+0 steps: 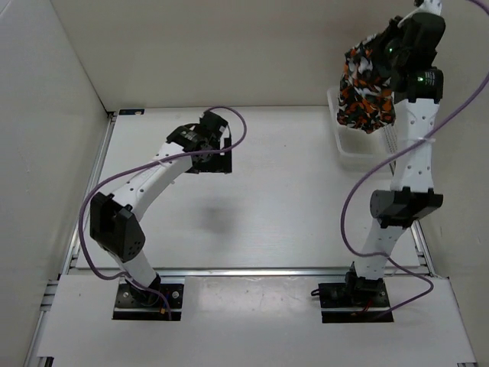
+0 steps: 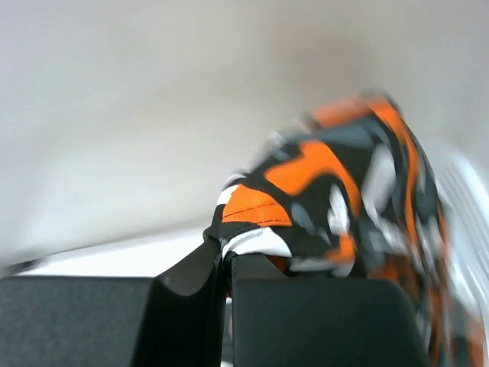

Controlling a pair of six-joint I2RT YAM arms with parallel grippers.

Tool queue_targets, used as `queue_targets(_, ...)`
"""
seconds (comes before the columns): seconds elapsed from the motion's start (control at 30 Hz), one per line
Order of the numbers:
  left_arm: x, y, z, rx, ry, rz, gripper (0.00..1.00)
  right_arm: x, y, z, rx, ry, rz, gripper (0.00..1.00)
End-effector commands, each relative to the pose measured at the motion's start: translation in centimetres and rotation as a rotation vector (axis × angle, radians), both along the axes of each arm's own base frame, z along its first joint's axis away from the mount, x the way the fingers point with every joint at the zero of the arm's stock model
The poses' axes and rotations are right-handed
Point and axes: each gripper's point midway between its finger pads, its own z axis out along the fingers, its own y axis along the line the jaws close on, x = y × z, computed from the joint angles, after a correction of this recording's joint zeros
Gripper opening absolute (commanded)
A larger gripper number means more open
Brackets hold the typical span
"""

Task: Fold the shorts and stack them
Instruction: Grab the shorts from the pile, then move the shorts to the center of the board

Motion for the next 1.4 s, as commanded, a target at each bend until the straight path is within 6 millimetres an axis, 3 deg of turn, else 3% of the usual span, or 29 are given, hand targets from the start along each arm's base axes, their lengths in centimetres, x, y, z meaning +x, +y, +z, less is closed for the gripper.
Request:
queue_targets(0.0,-0.1,3.8,4.4,-0.084,-0.069,0.159,0.99,-8.2,7.0,10.7,-0.053,-0.240,0.269,0.00)
queue_targets(0.07,-0.7,5.4,6.4,-0.129,-0.106,0.210,0.99,-10.1,10.6,10.9,-0.043,-0.245,0.363,0.00)
queue_targets(0.1,-0.7,6.2,7.1,-0.148,-0.122,0.227,0.99,-12.0,11.7,12.1,-0.041,-0.276,0.391,0.00)
queue_targets(0.13,-0.9,8.1,8.5,-0.175,-0.153,0.283,0.99,-13.3,14.6,11.8,-0.031,-0.268,0.471,0.00)
queue_targets(0.2,-1.1,10.0,10.0,-0.200,-0.195,0.329,0.99,-14.9,17.4,9.4,-0.040,-0.210,0.549,0.00)
queue_targets(0.23,-1.6,11.7,11.2,-0.224,-0.226,0.380,0.99,-16.4,20.6,8.2,-0.043,-0.182,0.626,0.00)
queue_targets(0.27,-1.7,12.6,11.8,-0.229,-0.246,0.401,0.99,-17.5,21.7,7.3,-0.044,-0.161,0.643,0.00)
queue_targets(0.3,-1.9,13.4,12.4,-0.235,-0.266,0.423,0.99,-17.6,22.6,5.3,-0.053,-0.110,0.639,0.00)
queue_targets(0.33,-2.2,14.8,12.7,-0.238,-0.276,0.470,0.99,-18.4,25.5,0.3,-0.080,0.004,0.706,0.00)
queue_targets(0.37,-2.7,15.5,13.5,-0.246,-0.305,0.489,0.99,-19.0,26.5,-2.0,-0.094,0.059,0.727,0.07)
queue_targets(0.4,-2.8,15.9,13.8,-0.255,-0.313,0.500,0.99,-19.6,27.6,-4.5,-0.093,0.122,0.751,0.25)
queue_targets(0.43,-2.8,16.3,13.8,-0.259,-0.313,0.511,0.99,-20.9,29.0,-6.3,-0.092,0.167,0.791,0.54)
queue_targets(0.47,-3.1,16.7,13.8,-0.276,-0.310,0.520,0.99,-20.8,28.8,-10.3,-0.128,0.255,0.762,0.74)
queue_targets(0.57,-2.8,16.1,13.6,-0.283,-0.298,0.475,0.99,-20.7,26.4,-14.1,-0.126,0.375,0.635,0.90)
queue_targets(0.6,-3.0,15.5,12.7,-0.292,-0.261,0.439,0.99,-20.4,24.5,-16.0,-0.133,0.431,0.591,0.91)
queue_targets(0.63,-2.8,15.1,12.1,-0.302,-0.243,0.428,0.99,-20.3,23.6,-16.6,-0.121,0.447,0.566,0.91)
queue_targets(0.67,-2.9,14.5,11.0,-0.308,-0.215,0.401,0.99,-20.7,22.6,-16.6,-0.112,0.448,0.556,0.89)
queue_targets(0.7,-3.1,14.2,10.3,-0.303,-0.194,0.393,0.99,-20.5,21.3,-17.2,-0.108,0.461,0.526,0.79)
queue_targets(0.77,-3.1,12.9,9.0,-0.322,-0.165,0.363,0.99,-21.9,20.1,-18.8,-0.113,0.494,0.513,0.50)
queue_targets(0.8,-3.3,11.4,7.4,-0.354,-0.125,0.323,0.97,-22.3,19.4,-19.5,-0.121,0.506,0.506,0.31)
queue_targets(0.87,-3.6,9.5,6.1,-0.381,-0.092,0.264,0.91,-24.1,19.0,-22.0,-0.122,0.567,0.530,0.23)
queue_targets(0.9,-3.6,8.3,4.9,-0.396,-0.054,0.229,0.87,-24.9,19.2,-22.9,-0.099,0.597,0.549,0.26)
queue_targets(0.93,-3.8,7.4,4.5,-0.399,-0.033,0.214,0.87,-25.7,19.2,-23.6,-0.085,0.618,0.554,0.38)
queue_targets(1.0,-4.3,4.1,2.9,-0.393,0.033,0.132,0.92,-27.2,19.2,-26.4,-0.050,0.691,0.563,0.73)
queue_targets(1.03,-4.4,2.8,2.3,-0.393,0.056,0.097,1.00,-27.7,19.4,-26.8,-0.030,0.701,0.570,0.80)
queue_targets(1.13,-5.7,-1.1,-0.6,-0.388,0.168,0.010,1.00,-28.8,20.0,-29.0,0.019,0.753,0.601,1.00)
queue_targets(1.2,-5.9,-2.5,-1.9,-0.386,0.200,-0.014,1.00,-29.0,20.8,-29.9,0.060,0.772,0.630,1.00)
queue_targets(1.3,-6.2,-3.0,-4.5,-0.366,0.268,-0.005,1.00,-29.4,22.2,-32.4,0.102,0.812,0.674,1.00)
queue_targets(1.37,-6.2,-3.0,-5.6,-0.345,0.292,-0.011,0.92,-28.9,22.9,-33.0,0.110,0.809,0.678,1.00)
